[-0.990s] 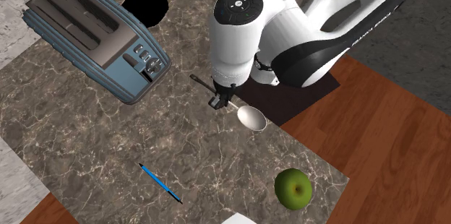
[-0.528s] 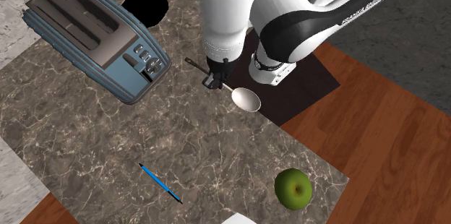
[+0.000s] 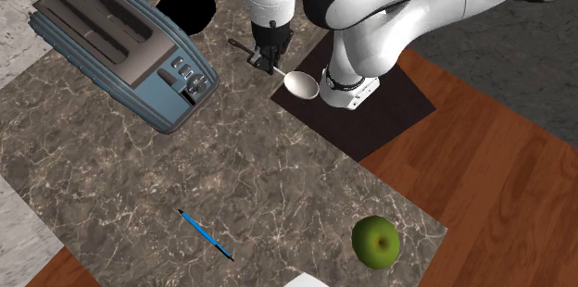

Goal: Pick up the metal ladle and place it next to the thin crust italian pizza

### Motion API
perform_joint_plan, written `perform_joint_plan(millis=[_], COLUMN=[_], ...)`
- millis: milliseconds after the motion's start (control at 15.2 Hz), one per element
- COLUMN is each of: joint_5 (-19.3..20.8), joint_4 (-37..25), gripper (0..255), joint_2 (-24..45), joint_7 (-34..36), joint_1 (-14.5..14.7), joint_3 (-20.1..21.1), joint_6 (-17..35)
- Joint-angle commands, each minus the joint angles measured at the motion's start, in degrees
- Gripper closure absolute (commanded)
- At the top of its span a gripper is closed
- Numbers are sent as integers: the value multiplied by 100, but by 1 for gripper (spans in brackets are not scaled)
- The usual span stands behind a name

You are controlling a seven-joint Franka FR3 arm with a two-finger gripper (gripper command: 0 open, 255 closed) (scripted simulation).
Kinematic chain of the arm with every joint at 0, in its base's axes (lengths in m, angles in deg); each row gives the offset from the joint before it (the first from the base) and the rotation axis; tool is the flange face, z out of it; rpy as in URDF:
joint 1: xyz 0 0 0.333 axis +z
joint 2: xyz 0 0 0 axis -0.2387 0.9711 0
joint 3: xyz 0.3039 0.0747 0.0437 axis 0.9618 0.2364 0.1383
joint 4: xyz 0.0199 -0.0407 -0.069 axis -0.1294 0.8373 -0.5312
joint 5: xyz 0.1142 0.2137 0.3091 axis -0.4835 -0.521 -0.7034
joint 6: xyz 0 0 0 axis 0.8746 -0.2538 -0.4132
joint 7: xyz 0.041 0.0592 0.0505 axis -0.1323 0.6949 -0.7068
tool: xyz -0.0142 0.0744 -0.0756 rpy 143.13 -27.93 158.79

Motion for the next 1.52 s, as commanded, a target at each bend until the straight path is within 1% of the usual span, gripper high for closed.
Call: perform_joint_plan(millis=[0,396,726,1056,1254,1452], joint_5=[299,1129,1666,2010,2110,2115], joint_4=[19,-253,-694,-1304,-1741,-2225], gripper=[255,255,255,255,255,255], joint_2=[112,716,1488,2375,2932,3506], joint_7=[-347,-1333,-2066,-2735,-3128,-3536], joint_1=[-242,-924,-1288,-1434,-1426,-1368], joint_3=[-332,-1310,-2049,-2740,-3144,-3543], joint_6=[89,329,624,905,1042,1150])
